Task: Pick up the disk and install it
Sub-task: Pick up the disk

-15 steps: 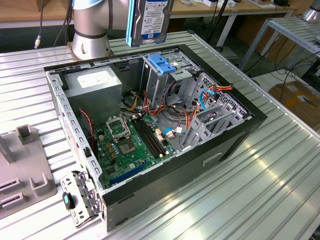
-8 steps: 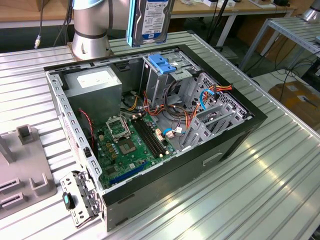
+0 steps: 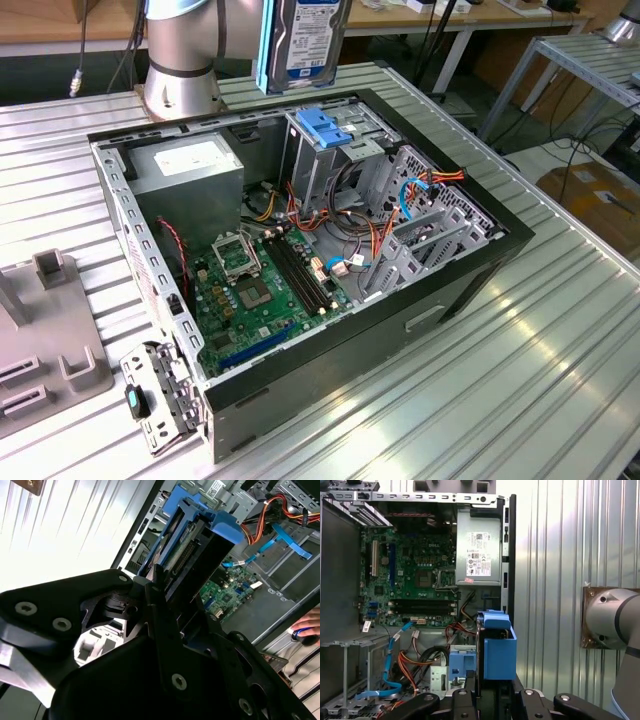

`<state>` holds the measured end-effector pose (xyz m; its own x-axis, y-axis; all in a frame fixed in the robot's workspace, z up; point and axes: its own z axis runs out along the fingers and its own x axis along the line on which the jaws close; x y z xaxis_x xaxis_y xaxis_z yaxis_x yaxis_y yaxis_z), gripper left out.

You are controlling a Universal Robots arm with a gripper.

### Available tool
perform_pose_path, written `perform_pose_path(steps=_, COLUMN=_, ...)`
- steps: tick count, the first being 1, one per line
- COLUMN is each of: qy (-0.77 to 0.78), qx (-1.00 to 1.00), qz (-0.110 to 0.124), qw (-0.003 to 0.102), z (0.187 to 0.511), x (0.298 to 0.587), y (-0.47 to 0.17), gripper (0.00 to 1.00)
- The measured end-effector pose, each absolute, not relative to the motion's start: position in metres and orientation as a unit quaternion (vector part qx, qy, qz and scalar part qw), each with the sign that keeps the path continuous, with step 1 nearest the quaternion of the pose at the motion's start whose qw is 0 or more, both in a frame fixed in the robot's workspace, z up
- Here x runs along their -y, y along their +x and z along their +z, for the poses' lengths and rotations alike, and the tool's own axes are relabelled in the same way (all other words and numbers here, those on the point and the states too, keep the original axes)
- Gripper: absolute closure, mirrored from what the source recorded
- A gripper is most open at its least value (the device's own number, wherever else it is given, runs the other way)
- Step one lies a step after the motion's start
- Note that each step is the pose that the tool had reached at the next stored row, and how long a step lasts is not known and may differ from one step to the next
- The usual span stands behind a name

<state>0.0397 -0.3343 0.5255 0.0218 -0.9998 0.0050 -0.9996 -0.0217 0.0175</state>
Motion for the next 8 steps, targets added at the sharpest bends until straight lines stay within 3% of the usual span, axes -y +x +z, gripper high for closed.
perform_pose_path(steps=8, qy=0.715, qx=0.699, qz=-0.004, qw=0.008, z=0.525, x=0.358, y=0.04, gripper=0.65)
